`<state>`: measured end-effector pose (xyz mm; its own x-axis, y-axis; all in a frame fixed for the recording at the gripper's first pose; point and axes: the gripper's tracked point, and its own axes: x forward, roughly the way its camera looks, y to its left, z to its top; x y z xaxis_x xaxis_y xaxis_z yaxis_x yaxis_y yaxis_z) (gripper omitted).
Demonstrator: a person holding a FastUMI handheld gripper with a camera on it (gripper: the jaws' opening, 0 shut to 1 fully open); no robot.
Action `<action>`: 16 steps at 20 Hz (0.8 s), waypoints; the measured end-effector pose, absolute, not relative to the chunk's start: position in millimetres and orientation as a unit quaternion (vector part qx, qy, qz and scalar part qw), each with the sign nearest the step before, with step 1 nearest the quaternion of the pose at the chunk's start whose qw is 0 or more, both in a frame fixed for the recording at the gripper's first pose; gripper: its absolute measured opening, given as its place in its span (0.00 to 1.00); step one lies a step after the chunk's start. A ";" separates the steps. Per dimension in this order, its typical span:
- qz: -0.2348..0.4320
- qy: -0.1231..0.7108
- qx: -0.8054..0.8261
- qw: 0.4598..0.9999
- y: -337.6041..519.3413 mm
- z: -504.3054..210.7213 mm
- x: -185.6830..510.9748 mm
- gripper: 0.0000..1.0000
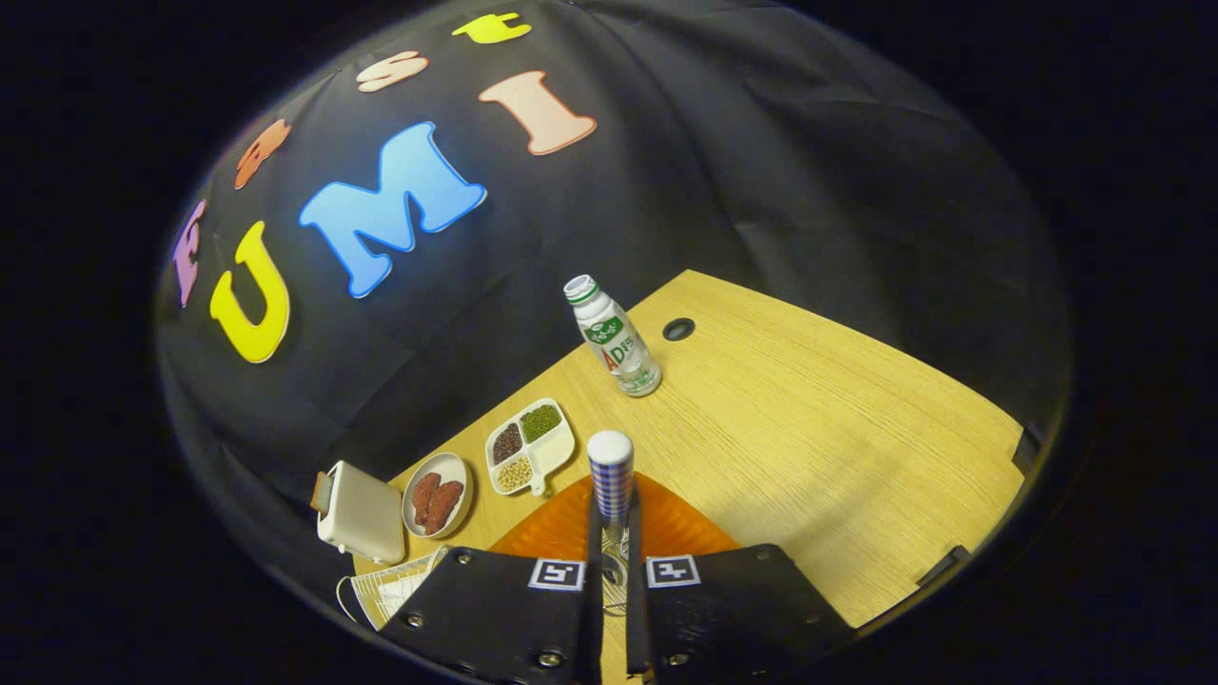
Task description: Take the plate from the dish rack, then take the spoon from the basket and place it into the plate.
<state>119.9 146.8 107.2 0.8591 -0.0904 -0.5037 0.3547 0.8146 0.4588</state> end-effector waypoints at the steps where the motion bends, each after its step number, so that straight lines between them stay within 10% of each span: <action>1: -0.110 0.229 0.271 0.928 151.9 116.8 116.2 0.09; 16: 0.180 0.273 0.160 0.931 412.9 132.1 1.0 0.09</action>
